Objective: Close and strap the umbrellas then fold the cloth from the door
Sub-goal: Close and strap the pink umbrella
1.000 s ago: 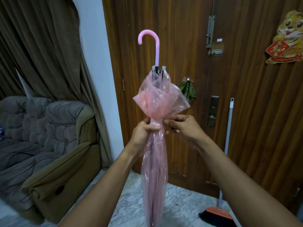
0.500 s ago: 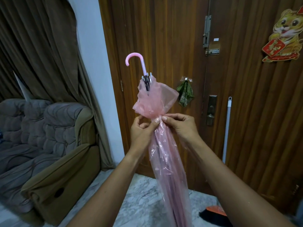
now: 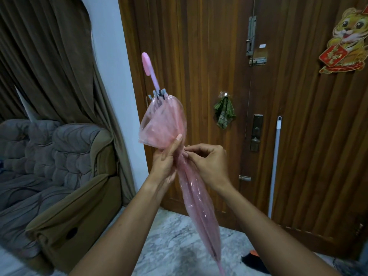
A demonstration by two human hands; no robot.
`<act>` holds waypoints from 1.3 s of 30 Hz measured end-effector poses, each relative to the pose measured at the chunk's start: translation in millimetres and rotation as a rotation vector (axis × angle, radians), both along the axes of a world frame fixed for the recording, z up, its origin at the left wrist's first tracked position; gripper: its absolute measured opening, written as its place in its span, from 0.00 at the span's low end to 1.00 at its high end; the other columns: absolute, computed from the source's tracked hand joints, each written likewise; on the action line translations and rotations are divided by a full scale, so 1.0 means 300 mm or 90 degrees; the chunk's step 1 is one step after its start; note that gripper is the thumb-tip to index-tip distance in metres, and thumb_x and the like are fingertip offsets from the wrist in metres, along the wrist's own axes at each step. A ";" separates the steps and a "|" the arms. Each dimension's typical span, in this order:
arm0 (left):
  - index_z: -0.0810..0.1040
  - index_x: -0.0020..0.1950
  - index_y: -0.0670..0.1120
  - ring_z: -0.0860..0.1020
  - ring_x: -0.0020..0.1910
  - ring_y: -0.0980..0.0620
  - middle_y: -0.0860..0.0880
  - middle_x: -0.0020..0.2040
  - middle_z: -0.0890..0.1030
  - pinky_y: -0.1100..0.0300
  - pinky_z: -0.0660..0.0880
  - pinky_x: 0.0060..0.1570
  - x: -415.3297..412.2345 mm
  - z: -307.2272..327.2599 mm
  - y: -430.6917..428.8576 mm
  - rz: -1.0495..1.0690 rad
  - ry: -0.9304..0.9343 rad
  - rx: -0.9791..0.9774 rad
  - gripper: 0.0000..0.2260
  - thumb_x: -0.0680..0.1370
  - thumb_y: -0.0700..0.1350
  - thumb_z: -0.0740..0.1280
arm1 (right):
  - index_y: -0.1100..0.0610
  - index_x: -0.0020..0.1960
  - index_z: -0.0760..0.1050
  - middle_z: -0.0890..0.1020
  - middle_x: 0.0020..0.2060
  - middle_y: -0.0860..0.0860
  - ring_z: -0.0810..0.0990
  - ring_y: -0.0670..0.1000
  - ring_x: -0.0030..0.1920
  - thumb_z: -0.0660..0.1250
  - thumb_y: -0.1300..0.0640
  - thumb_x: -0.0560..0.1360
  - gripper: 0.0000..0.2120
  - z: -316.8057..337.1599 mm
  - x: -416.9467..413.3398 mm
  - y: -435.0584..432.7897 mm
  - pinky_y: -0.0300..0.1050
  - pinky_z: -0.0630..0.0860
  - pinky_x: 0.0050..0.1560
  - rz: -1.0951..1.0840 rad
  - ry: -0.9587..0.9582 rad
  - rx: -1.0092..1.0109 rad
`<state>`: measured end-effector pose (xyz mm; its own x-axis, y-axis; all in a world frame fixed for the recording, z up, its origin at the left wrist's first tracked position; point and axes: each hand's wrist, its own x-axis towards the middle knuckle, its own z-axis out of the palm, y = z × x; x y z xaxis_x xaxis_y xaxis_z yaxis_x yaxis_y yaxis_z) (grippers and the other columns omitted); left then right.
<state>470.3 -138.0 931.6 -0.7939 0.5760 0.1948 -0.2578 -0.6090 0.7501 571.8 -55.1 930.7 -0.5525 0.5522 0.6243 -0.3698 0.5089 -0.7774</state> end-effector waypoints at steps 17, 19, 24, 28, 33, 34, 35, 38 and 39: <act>0.73 0.71 0.36 0.78 0.65 0.41 0.36 0.65 0.78 0.48 0.77 0.62 -0.036 -0.025 -0.013 -0.022 0.031 0.016 0.23 0.79 0.44 0.69 | 0.62 0.47 0.86 0.87 0.40 0.57 0.87 0.55 0.43 0.78 0.65 0.69 0.06 -0.007 -0.032 0.018 0.51 0.83 0.49 0.109 0.006 -0.240; 0.72 0.72 0.37 0.77 0.67 0.39 0.34 0.68 0.76 0.45 0.75 0.65 -0.043 -0.023 -0.013 -0.030 0.041 0.010 0.24 0.79 0.46 0.69 | 0.62 0.48 0.86 0.87 0.40 0.58 0.87 0.55 0.42 0.75 0.66 0.72 0.05 -0.006 -0.030 0.026 0.49 0.83 0.49 0.135 -0.007 -0.275; 0.72 0.72 0.37 0.74 0.69 0.38 0.33 0.70 0.73 0.41 0.71 0.69 -0.043 -0.025 -0.009 -0.043 0.030 -0.008 0.24 0.80 0.47 0.69 | 0.62 0.47 0.85 0.87 0.39 0.61 0.85 0.51 0.37 0.73 0.68 0.74 0.04 0.012 -0.020 0.030 0.43 0.84 0.45 0.177 -0.033 -0.315; 0.71 0.73 0.37 0.74 0.69 0.38 0.33 0.70 0.73 0.39 0.70 0.70 -0.031 -0.022 -0.011 -0.043 0.028 -0.015 0.24 0.80 0.46 0.68 | 0.63 0.44 0.85 0.86 0.37 0.61 0.84 0.51 0.35 0.74 0.68 0.72 0.03 0.018 -0.014 0.023 0.42 0.84 0.44 0.180 -0.049 -0.344; 0.70 0.73 0.37 0.75 0.69 0.37 0.32 0.70 0.73 0.39 0.71 0.69 -0.030 -0.025 -0.021 -0.060 0.045 -0.033 0.22 0.82 0.46 0.67 | 0.64 0.42 0.84 0.84 0.34 0.60 0.83 0.50 0.33 0.74 0.70 0.71 0.03 0.015 -0.017 0.014 0.41 0.83 0.42 0.186 -0.068 -0.361; 0.71 0.73 0.38 0.75 0.69 0.37 0.32 0.70 0.73 0.39 0.70 0.69 -0.029 -0.027 -0.023 -0.063 0.044 -0.033 0.22 0.82 0.46 0.66 | 0.64 0.42 0.84 0.84 0.33 0.60 0.83 0.50 0.33 0.74 0.70 0.71 0.03 0.012 -0.019 0.013 0.41 0.83 0.41 0.185 -0.072 -0.363; 0.71 0.72 0.38 0.75 0.69 0.37 0.32 0.70 0.73 0.39 0.71 0.69 -0.029 -0.029 -0.025 -0.065 0.043 -0.034 0.21 0.82 0.46 0.66 | 0.64 0.42 0.84 0.84 0.33 0.60 0.83 0.49 0.32 0.74 0.70 0.71 0.03 0.011 -0.019 0.011 0.41 0.83 0.41 0.183 -0.076 -0.369; 0.72 0.71 0.38 0.76 0.67 0.37 0.33 0.69 0.75 0.43 0.76 0.65 -0.025 -0.030 -0.027 -0.074 0.046 -0.034 0.20 0.81 0.45 0.66 | 0.65 0.42 0.83 0.83 0.32 0.59 0.82 0.49 0.31 0.74 0.70 0.72 0.02 0.003 -0.024 0.006 0.40 0.82 0.39 0.171 -0.082 -0.372; 0.71 0.71 0.38 0.77 0.67 0.37 0.33 0.68 0.75 0.43 0.76 0.64 -0.026 -0.032 -0.027 -0.079 0.049 -0.034 0.20 0.81 0.44 0.66 | 0.66 0.42 0.83 0.83 0.32 0.59 0.82 0.49 0.31 0.74 0.70 0.72 0.01 0.002 -0.026 0.004 0.40 0.82 0.39 0.163 -0.083 -0.363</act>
<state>462.4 -146.2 922.1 -0.6999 0.6798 0.2194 -0.2689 -0.5353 0.8007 564.1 -53.8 931.1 -0.7626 0.6185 0.1895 -0.3086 -0.0904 -0.9469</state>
